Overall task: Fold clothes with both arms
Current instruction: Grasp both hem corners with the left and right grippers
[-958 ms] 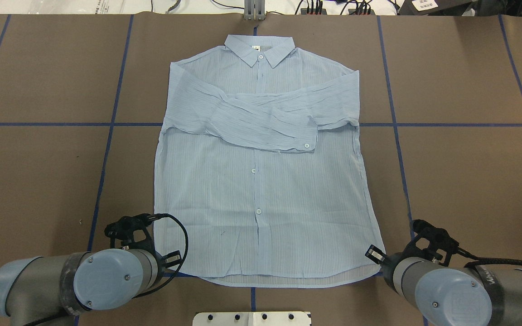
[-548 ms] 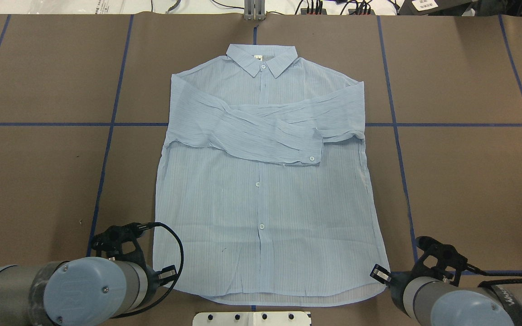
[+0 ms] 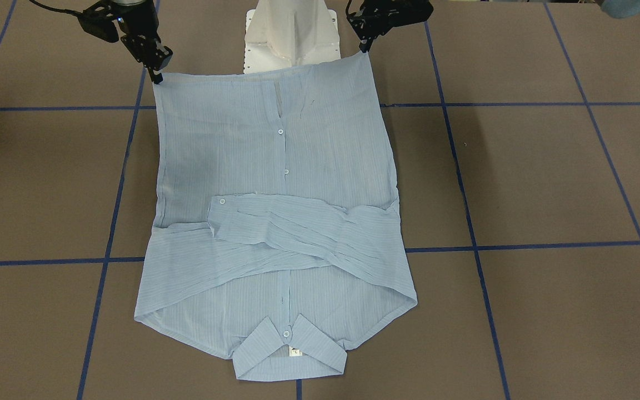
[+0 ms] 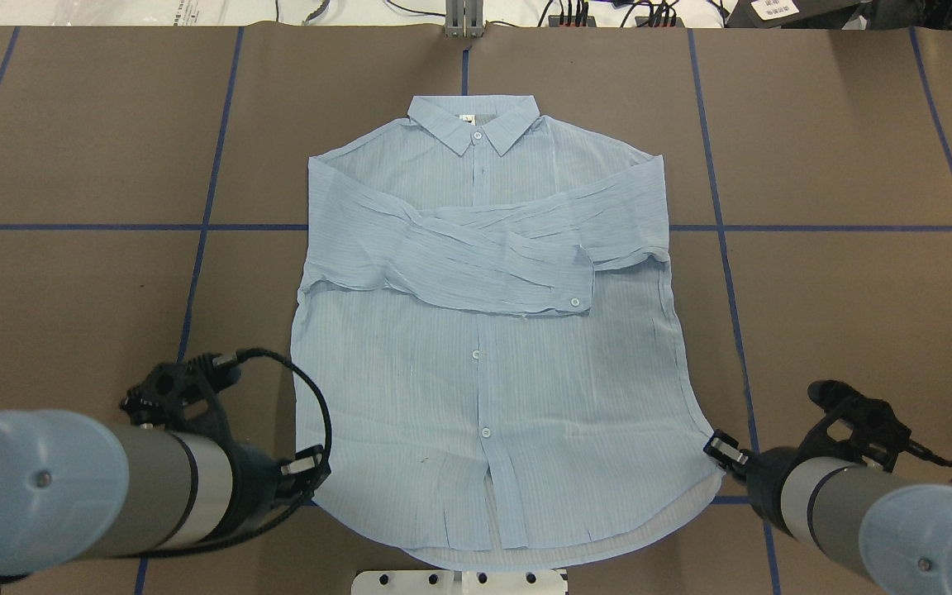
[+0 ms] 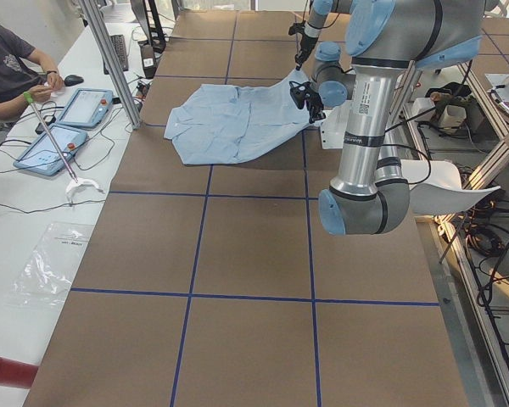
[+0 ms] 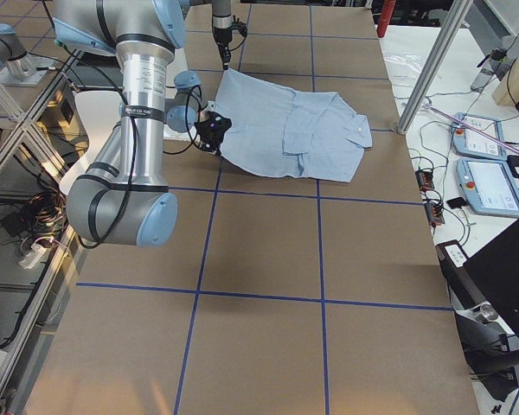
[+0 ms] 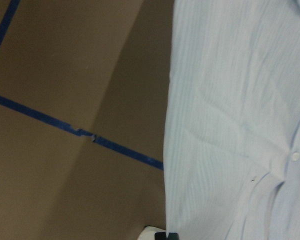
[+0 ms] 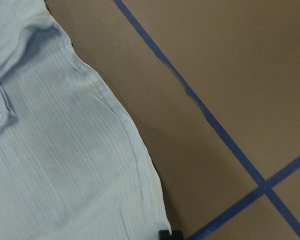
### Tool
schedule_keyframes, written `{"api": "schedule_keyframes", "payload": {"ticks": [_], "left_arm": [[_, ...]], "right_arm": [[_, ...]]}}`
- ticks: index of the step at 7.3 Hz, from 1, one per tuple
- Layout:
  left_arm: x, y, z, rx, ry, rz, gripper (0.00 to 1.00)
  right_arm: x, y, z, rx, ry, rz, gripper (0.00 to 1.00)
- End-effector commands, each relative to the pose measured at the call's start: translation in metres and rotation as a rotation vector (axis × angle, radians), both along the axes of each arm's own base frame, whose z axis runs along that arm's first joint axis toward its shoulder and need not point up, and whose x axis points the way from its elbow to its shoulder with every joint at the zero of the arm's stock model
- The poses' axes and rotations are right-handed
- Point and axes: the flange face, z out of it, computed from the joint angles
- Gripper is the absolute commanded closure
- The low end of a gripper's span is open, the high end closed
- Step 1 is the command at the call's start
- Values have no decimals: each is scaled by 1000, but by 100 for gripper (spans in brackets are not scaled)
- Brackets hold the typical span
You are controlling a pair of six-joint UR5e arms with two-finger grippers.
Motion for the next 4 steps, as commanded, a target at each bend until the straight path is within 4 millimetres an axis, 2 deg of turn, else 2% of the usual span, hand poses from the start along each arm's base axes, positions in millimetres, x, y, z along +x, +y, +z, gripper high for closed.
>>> {"api": "schedule_keyframes", "payload": {"ticks": [1, 2, 3, 4], "left_arm": [[-22, -68, -21, 103, 9, -97, 100], [-15, -94, -7, 143, -49, -99, 100], [-30, -115, -9, 168, -57, -132, 100], [-29, -134, 0, 168, -91, -153, 100]], "right_arm": [[17, -51, -19, 21, -37, 76, 100], [26, -88, -26, 49, -34, 69, 100], [38, -121, -24, 21, 0, 65, 100], [44, -160, -33, 27, 16, 72, 100]]}}
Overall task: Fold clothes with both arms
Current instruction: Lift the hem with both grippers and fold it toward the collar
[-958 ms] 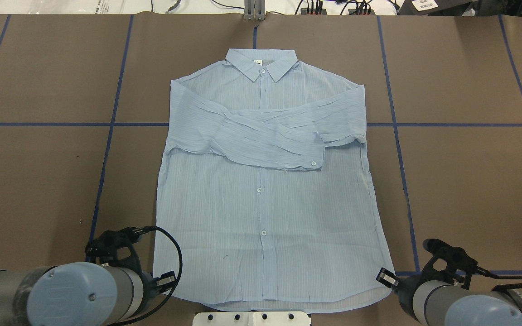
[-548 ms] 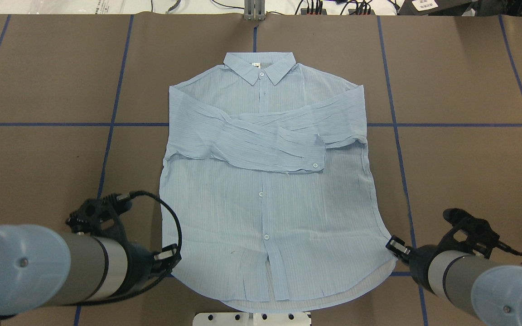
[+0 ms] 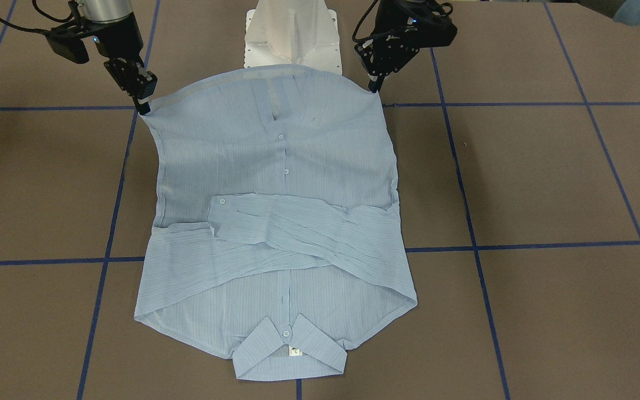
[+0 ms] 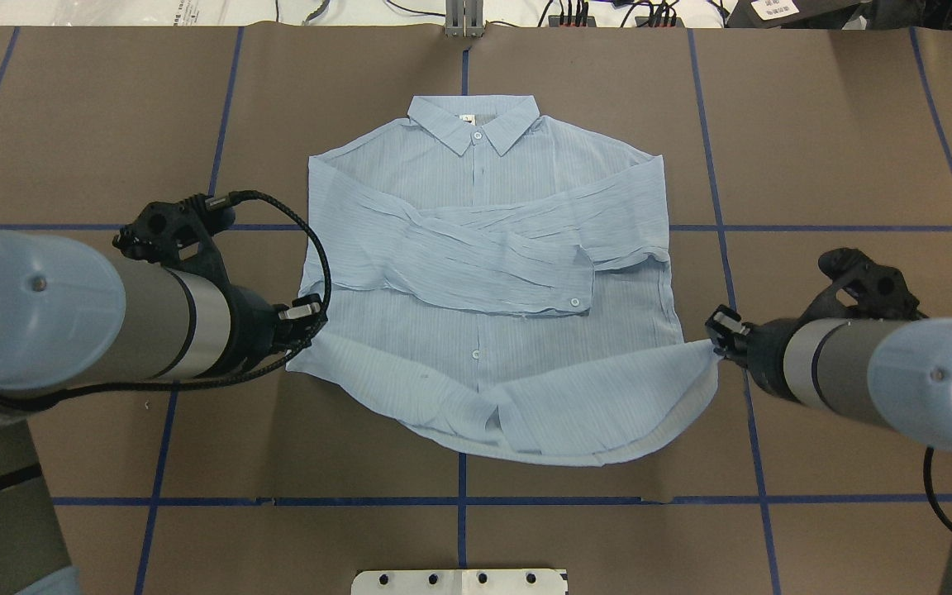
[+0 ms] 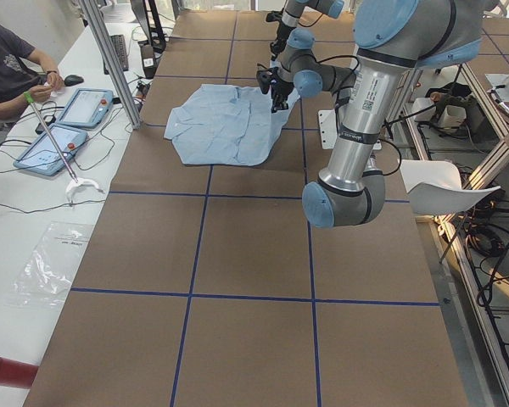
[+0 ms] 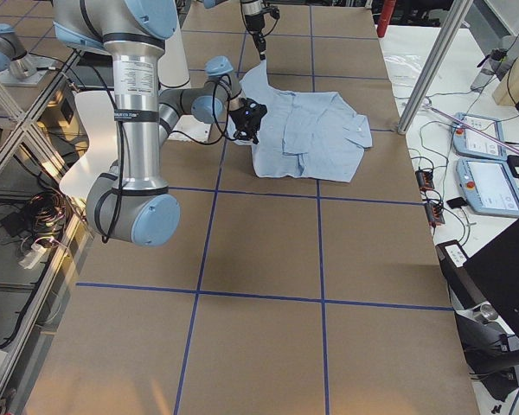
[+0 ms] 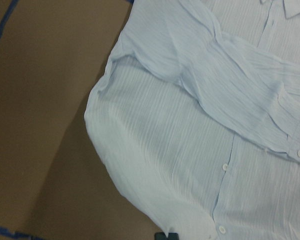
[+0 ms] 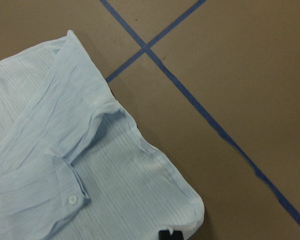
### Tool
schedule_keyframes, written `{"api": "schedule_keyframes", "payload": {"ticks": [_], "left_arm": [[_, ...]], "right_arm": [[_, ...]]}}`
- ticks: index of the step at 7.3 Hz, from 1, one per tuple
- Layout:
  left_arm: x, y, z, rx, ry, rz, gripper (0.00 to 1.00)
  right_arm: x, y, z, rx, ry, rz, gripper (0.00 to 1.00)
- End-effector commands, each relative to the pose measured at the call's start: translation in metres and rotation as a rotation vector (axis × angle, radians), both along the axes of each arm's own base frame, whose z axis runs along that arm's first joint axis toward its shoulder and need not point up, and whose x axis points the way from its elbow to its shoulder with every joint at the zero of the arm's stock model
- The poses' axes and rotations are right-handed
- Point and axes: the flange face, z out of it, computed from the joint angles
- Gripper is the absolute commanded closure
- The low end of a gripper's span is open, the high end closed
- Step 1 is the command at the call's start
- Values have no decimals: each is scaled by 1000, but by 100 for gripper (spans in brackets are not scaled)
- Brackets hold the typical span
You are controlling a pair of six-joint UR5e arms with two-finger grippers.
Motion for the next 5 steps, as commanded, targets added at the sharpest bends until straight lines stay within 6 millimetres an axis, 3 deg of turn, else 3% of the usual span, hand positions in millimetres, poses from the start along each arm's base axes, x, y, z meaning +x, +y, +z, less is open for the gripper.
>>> {"api": "schedule_keyframes", "payload": {"ticks": [1, 2, 3, 4, 5], "left_arm": [[-11, -47, 11, 31, -59, -52, 100], [-2, -66, 22, 28, -83, -69, 100], [15, -96, 36, 33, -72, -96, 100], [37, -129, 55, 51, -44, -119, 100], [61, -157, 70, 60, -33, -133, 100]], "right_arm": [[11, -76, -3, -13, 49, 20, 100], [-6, -109, -10, -20, 51, 41, 100], [-30, -145, 0, -37, 92, 50, 100], [-35, -184, 4, -14, 141, 41, 100], [-47, -208, 13, -30, 176, 43, 100]]}}
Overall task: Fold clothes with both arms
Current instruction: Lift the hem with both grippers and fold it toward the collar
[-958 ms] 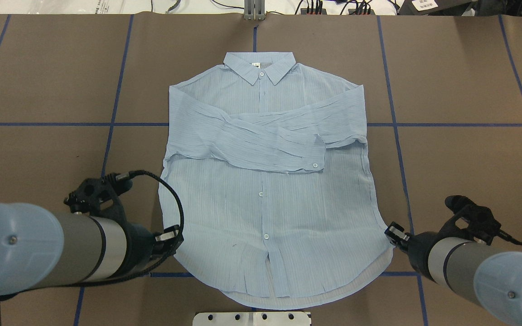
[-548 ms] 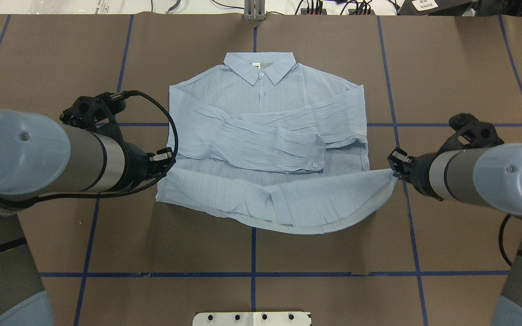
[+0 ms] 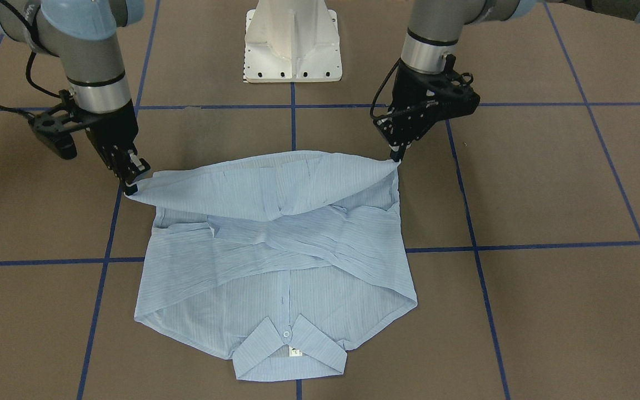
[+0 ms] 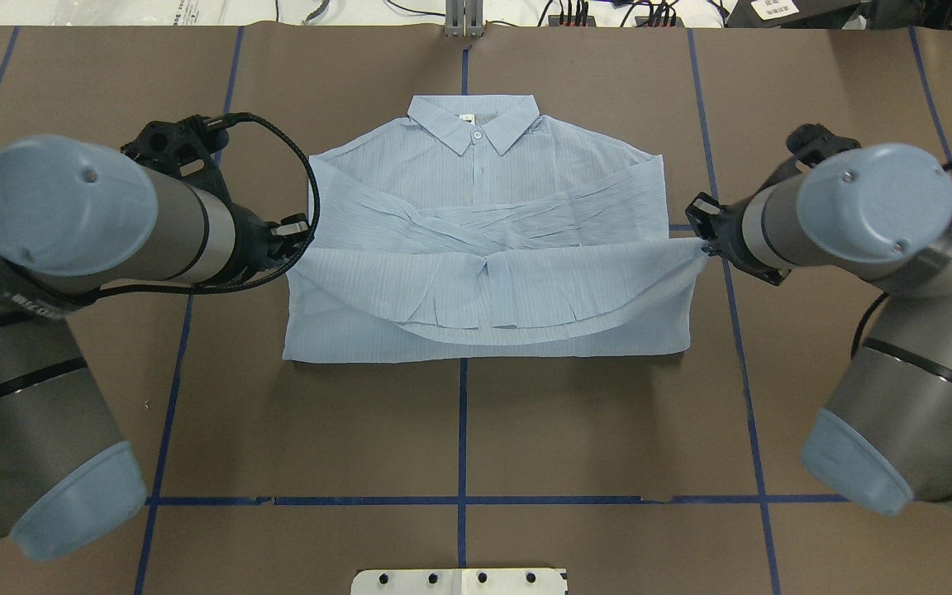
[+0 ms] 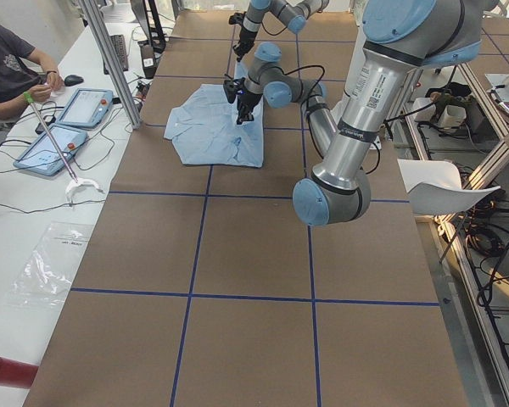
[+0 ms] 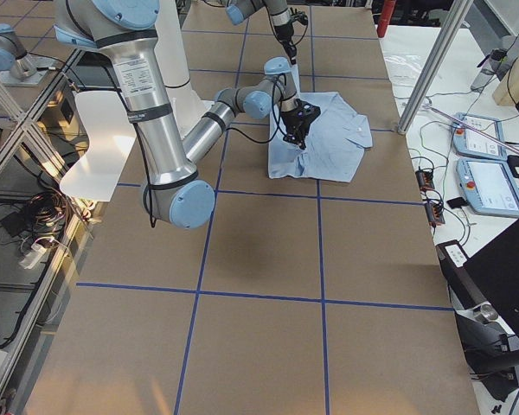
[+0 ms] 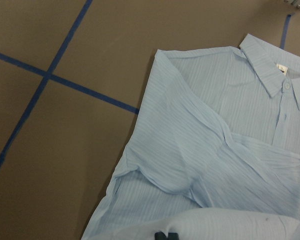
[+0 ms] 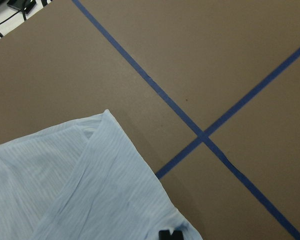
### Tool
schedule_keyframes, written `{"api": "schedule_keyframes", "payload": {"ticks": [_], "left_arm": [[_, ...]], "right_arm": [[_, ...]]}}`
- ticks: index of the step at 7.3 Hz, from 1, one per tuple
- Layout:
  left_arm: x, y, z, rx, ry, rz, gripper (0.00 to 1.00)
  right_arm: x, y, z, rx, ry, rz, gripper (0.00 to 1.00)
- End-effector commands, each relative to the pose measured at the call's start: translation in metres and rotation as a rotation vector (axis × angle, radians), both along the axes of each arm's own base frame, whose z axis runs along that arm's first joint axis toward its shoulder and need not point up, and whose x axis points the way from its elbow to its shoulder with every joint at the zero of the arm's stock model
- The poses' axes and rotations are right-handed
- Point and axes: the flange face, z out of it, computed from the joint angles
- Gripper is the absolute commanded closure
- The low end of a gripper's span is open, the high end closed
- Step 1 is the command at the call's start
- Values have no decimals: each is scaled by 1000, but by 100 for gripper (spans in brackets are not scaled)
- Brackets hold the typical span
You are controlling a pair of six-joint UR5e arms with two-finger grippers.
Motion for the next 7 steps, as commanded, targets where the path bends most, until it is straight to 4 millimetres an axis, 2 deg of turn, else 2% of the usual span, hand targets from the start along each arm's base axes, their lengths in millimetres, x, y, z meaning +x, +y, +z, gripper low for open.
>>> {"api": "schedule_keyframes", "payload": {"ticks": [1, 2, 3, 4, 5, 7], "left_arm": [[31, -68, 25, 22, 23, -54, 100], [42, -88, 39, 16, 11, -66, 100], [46, -110, 52, 43, 13, -105, 100], [46, -124, 68, 58, -9, -118, 100], [53, -133, 83, 70, -30, -129, 100], [66, -147, 95, 74, -35, -135, 100]], "right_arm": [[-33, -64, 13, -34, 79, 6, 100], [-46, -86, 19, -58, 107, 13, 100], [-50, -113, 28, -50, 100, 36, 100], [-58, -130, 44, -45, 94, 44, 100], [-64, -142, 56, -60, 110, 47, 100], [-69, -148, 68, -76, 133, 40, 100]]}}
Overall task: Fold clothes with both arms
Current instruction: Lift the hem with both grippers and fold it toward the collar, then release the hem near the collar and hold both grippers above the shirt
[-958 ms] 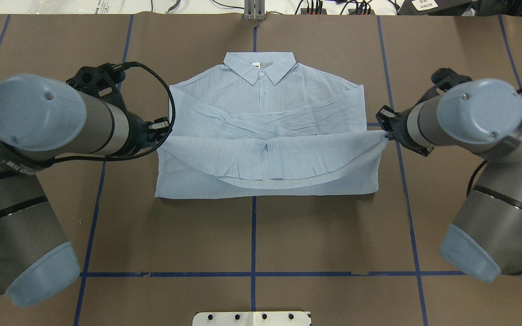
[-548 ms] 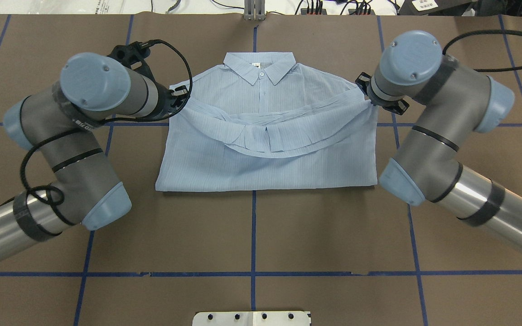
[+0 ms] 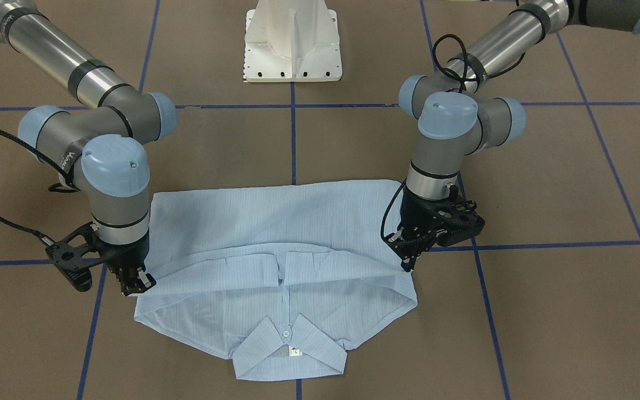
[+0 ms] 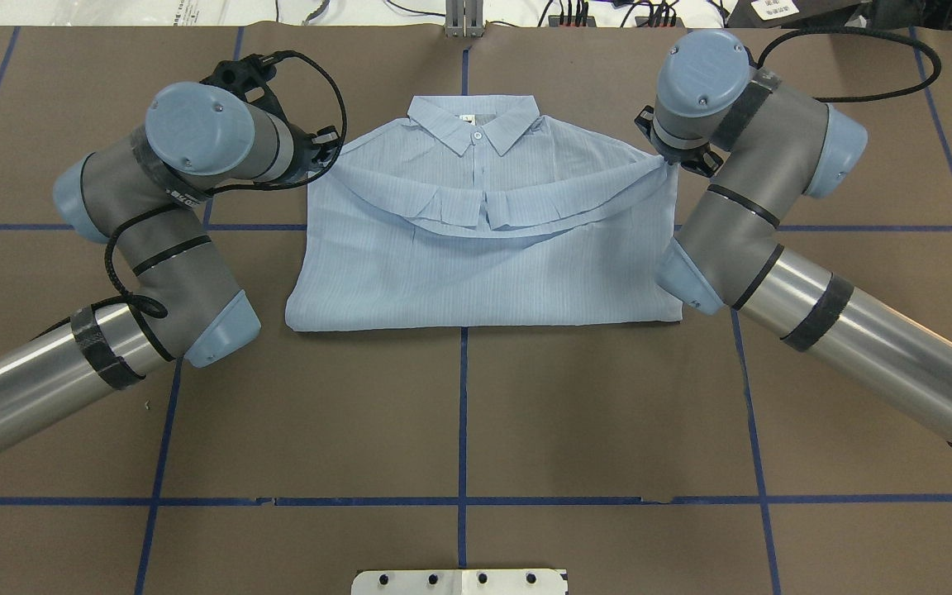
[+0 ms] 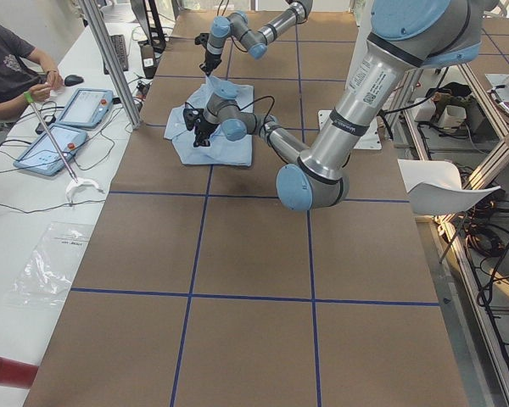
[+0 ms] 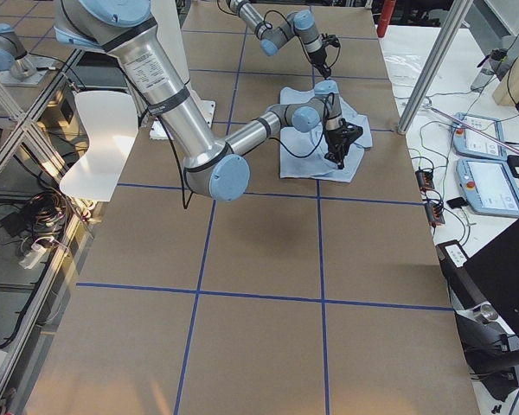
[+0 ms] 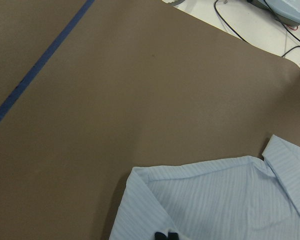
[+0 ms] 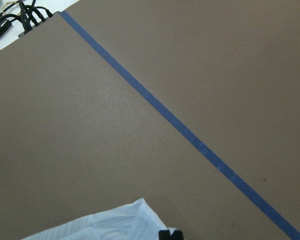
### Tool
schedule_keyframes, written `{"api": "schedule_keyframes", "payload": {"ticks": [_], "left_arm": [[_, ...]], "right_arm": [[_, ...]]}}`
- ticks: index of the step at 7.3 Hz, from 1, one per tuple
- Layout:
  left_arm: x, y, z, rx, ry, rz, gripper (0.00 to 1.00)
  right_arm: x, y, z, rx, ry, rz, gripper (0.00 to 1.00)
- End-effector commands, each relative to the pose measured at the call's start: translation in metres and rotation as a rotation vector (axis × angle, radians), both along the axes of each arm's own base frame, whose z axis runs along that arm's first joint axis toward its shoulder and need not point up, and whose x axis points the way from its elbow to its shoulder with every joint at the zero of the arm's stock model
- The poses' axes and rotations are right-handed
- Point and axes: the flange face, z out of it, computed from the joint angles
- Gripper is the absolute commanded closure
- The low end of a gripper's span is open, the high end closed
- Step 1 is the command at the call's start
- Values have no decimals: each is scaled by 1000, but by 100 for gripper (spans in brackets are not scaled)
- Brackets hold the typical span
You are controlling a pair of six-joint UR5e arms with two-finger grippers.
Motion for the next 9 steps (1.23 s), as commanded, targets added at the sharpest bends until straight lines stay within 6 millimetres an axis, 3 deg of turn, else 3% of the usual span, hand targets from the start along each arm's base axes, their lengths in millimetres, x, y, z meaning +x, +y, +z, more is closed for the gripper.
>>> {"api": "schedule_keyframes", "payload": {"ticks": [1, 3, 6, 9], "left_arm": [[5, -15, 15, 13, -29, -18, 100], [3, -26, 23, 14, -47, -21, 100], [20, -42, 31, 29, -33, -21, 100], [21, -45, 39, 45, -55, -17, 100]], "right_arm": [[-5, -8, 16, -22, 22, -1, 100], [-5, -7, 16, -24, 21, -1, 100], [-10, -11, 28, -7, 6, 0, 100], [-14, -14, 31, -1, -1, -1, 100]]}}
